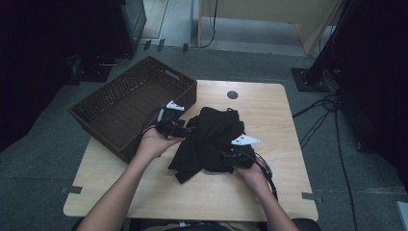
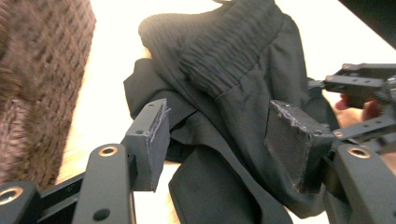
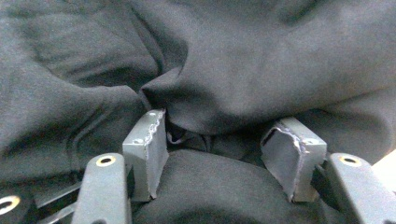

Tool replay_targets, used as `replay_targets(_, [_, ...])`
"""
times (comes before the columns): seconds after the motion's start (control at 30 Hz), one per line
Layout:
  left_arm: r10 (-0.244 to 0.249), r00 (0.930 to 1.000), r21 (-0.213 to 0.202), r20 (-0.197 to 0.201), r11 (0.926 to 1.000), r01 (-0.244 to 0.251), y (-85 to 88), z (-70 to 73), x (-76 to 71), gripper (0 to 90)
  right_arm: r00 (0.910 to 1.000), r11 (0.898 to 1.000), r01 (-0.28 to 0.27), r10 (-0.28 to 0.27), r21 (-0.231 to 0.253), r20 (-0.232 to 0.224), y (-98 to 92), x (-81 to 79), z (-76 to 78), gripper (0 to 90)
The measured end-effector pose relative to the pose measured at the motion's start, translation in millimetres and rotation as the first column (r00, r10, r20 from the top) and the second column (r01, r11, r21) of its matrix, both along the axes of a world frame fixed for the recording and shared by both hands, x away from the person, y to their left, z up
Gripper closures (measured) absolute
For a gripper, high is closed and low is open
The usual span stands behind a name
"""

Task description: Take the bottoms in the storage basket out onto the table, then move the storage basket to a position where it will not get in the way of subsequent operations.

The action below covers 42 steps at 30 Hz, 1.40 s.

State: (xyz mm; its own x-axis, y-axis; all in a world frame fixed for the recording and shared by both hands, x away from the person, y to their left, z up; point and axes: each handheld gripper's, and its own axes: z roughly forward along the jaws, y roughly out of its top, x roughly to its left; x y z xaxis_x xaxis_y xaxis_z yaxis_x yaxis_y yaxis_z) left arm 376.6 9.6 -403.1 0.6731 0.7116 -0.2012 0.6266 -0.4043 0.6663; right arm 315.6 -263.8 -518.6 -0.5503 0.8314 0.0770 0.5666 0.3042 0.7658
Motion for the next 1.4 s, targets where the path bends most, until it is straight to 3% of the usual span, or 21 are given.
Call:
replay_targets(0.13, [-0.014,0.9998,0.042,0.013,0.999,0.013,13.6,16.5,3.5,40.5,0.9998,1.0,0.0,0.0,-0.005,0.018,0.2,-2.6,-1.5,40.2])
replay_targets(0.27, [0.004,1.0,0.025,0.006,0.9997,-0.005,25.7,24.0,8.8,40.6,0.9998,1.0,0.002,-0.002,-0.001,0.018,0.0,-3.1,-1.9,40.1])
replay_targets(0.47, [0.013,0.9987,0.039,0.049,0.9991,-0.015,43.6,33.2,18.3,40.6,0.9999,1.0,0.006,-0.006,-0.002,0.015,0.7,-2.6,-1.5,39.8])
replay_targets(0.57, [0.019,0.9985,0.043,0.05,0.9989,-0.021,51.8,32.6,22.5,40.6,0.9999,1.0,0.004,-0.004,-0.001,0.011,0.3,-2.6,-1.2,39.6])
replay_targets(0.7, [0.026,0.9971,0.078,0.071,0.9965,-0.032,62.5,27.6,25.1,41.1,0.9999,1.0,0.004,-0.004,0.001,0.012,0.3,-4.0,-1.4,39.3])
replay_targets(0.9, [0.036,0.9977,0.089,0.058,0.9952,-0.041,76.0,20.9,27.4,41.9,0.9999,1.0,0.003,-0.003,-0.001,0.013,0.4,-4.0,-1.4,39.1])
replay_targets(1.07, [0.053,0.9979,0.094,0.037,0.994,-0.056,85.1,12.3,31.1,43.4,1.0,1.0,0.002,-0.002,-0.004,0.009,1.1,-3.1,-1.1,38.6])
replay_targets(1.1, [0.056,0.9983,0.095,0.017,0.9938,-0.058,87.7,8.1,33.6,46.6,1.0,1.0,0.003,-0.003,-0.001,0.005,1.1,-2.9,-1.2,38.4])
replay_targets(1.2, [0.055,0.9985,0.099,0.007,0.9935,-0.055,89.5,3.8,35.7,54.0,1.0,1.0,0.001,-0.001,-0.006,0.004,2.4,-1.7,-0.8,37.8])
replay_targets(1.23, [0.058,0.9981,0.095,-0.019,0.9939,-0.056,90.1,1.4,38.2,56.0,1.0,1.0,-0.001,0.001,-0.008,0.004,2.8,-1.1,-0.8,37.5])
replay_targets(1.4, [0.067,0.9971,0.083,-0.036,0.9945,-0.064,91.3,1.2,42.0,61.6,1.0,1.0,-0.001,0.001,-0.005,0.006,2.9,-0.8,-1.1,37.4])
